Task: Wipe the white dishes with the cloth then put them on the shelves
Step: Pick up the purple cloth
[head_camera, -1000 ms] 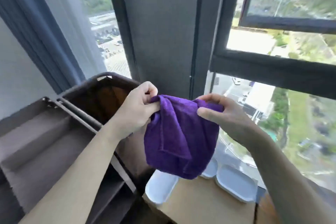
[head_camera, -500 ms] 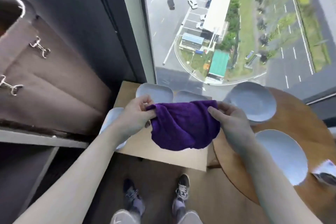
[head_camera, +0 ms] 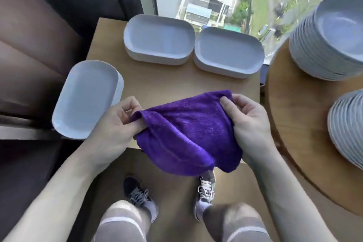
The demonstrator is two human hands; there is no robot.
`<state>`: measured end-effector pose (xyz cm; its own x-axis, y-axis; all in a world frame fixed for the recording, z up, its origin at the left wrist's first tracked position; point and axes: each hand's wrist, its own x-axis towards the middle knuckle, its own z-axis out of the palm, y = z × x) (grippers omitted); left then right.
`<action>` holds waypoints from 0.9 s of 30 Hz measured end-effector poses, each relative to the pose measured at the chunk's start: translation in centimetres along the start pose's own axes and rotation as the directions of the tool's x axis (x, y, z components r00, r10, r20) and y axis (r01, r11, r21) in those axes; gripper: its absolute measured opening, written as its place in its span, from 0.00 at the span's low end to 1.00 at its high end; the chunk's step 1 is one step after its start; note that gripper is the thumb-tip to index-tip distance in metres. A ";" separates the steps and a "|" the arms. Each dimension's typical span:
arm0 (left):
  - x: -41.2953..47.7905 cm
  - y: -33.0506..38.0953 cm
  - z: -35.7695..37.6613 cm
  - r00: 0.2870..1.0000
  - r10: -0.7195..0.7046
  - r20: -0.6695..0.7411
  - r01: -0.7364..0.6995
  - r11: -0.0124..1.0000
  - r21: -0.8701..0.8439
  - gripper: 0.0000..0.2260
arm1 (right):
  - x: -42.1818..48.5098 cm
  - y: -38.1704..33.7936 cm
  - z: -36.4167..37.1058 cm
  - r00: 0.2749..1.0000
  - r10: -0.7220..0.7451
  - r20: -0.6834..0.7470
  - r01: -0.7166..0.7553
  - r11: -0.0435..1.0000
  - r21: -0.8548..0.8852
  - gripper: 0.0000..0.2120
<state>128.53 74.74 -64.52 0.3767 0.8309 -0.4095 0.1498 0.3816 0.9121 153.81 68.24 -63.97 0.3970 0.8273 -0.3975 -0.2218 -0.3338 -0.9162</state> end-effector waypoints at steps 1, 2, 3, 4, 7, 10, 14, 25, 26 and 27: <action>-0.1 -0.9 -0.3 1.000 0.014 0.003 -0.014 0.999 -0.044 0.12 | 0.0 0.6 0.3 1.000 -0.005 -0.005 0.005 1.000 0.031 0.05; -0.3 -1.4 -0.5 1.000 0.027 0.004 -0.026 0.996 -0.090 0.11 | 0.0 1.0 0.6 1.000 -0.004 -0.005 0.004 0.998 0.070 0.05; -0.5 -2.0 -0.8 0.999 0.039 0.007 -0.038 0.990 -0.133 0.09 | -0.2 1.3 0.9 1.000 0.001 -0.002 -0.001 0.994 0.107 0.06; -0.7 -2.3 -1.1 0.999 0.048 0.010 -0.045 0.982 -0.185 0.08 | -0.6 1.4 1.0 1.000 0.002 0.006 -0.003 0.991 0.133 0.07; -1.5 -2.6 -1.4 1.000 0.031 -0.002 -0.031 0.954 -0.297 0.12 | -2.7 1.5 0.8 0.998 -0.048 0.048 0.039 0.985 0.168 0.11; -4.2 -1.8 0.3 0.989 0.125 -0.077 -0.137 0.974 -0.180 0.05 | -6.4 1.4 0.2 0.985 -0.154 0.075 0.141 0.978 0.155 0.17; -10.2 -2.0 3.6 0.955 0.259 -0.144 -0.190 0.909 0.371 0.25 | -12.7 1.9 -0.5 0.971 -0.239 -0.016 0.240 0.968 0.071 0.26; -22.6 -3.2 11.1 0.916 0.385 0.110 -0.400 0.880 0.256 0.18 | -24.4 2.7 -2.5 0.912 -0.408 0.042 0.409 0.896 -0.172 0.11; -23.0 -3.3 11.0 0.912 0.398 0.103 -0.411 0.877 0.248 0.18 | -24.9 2.6 -2.8 0.902 -0.426 0.072 0.432 0.884 -0.178 0.08; -23.4 -3.4 11.0 0.910 0.402 0.097 -0.414 0.881 0.231 0.17 | -25.3 2.4 -3.1 0.892 -0.443 0.096 0.453 0.872 -0.183 0.05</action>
<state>129.22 49.56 -57.86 0.4919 0.8706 -0.0038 0.1867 -0.1013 0.9772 145.96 45.15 -56.33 0.3664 0.9288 0.0561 0.1495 0.0007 -0.9888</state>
